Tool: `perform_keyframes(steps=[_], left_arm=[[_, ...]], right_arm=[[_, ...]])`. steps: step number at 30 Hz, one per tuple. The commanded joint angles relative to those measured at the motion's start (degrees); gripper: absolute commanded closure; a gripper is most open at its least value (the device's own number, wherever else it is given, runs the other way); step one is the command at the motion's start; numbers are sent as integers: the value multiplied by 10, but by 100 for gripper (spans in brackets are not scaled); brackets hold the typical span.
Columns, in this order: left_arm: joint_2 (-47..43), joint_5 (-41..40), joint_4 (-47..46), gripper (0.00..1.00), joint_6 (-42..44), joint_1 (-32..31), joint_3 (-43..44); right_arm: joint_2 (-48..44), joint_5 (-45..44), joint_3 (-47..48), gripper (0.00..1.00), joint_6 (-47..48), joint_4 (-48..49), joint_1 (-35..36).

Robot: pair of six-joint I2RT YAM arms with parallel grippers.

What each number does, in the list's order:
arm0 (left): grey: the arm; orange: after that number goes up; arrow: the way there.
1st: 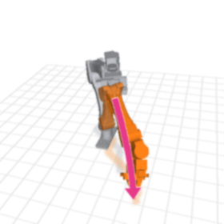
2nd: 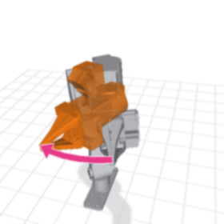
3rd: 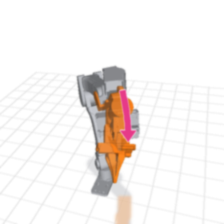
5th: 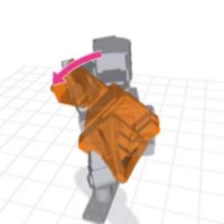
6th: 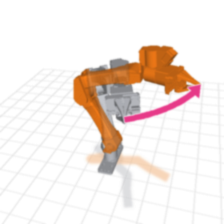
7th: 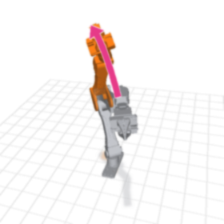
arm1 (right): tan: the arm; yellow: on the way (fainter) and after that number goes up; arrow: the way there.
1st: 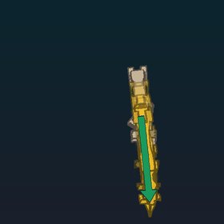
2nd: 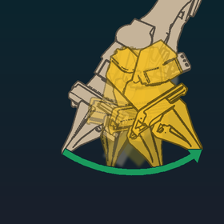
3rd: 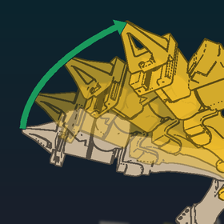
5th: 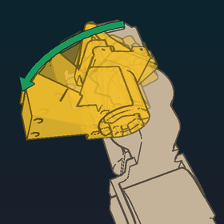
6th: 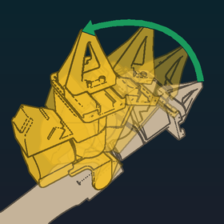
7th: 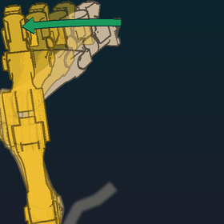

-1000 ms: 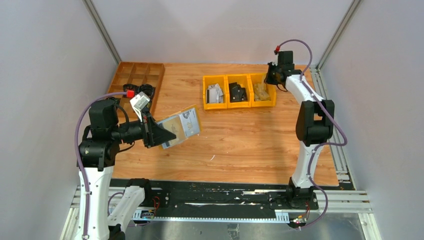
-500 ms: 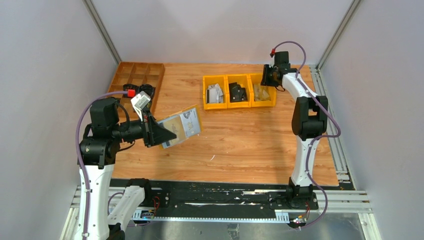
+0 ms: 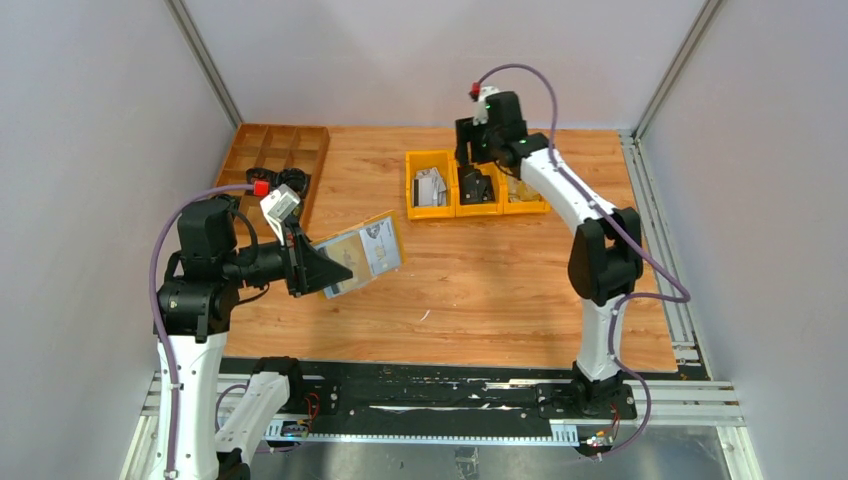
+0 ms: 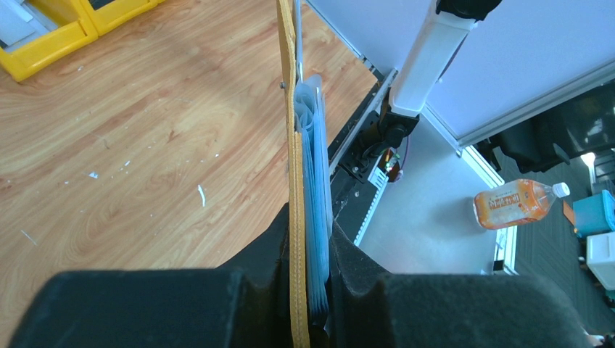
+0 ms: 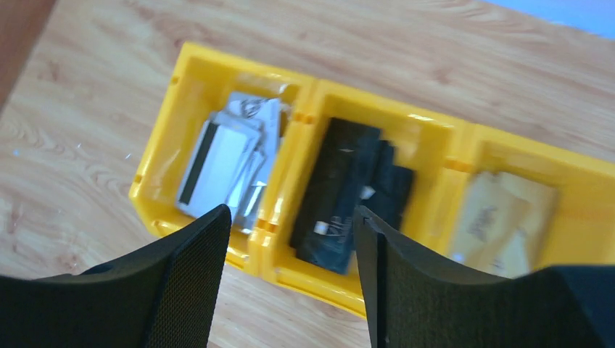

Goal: Take the credit cards out of the card holder
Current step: Remove the credit card from the card holder.

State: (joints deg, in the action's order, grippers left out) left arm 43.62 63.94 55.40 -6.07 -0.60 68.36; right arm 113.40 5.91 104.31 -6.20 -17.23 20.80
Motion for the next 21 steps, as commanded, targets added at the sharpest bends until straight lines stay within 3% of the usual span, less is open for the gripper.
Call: perform_keyframes(steps=[1,7,16,21], left_arm=[[-11,15,-6,100,-4,-2,12],[-16,16,-7,100,-9,-2,15],[-25,18,-7,100,-9,-2,11],[-35,24,-7,100,-14,-2,-7]], right_arm=[[64,-17,-13,34,-5,-6,37],[105,-97,-3,43,-14,-18,76],[89,-142,-62,83,-90,1,104],[74,-209,-78,97,-129,-26,149]])
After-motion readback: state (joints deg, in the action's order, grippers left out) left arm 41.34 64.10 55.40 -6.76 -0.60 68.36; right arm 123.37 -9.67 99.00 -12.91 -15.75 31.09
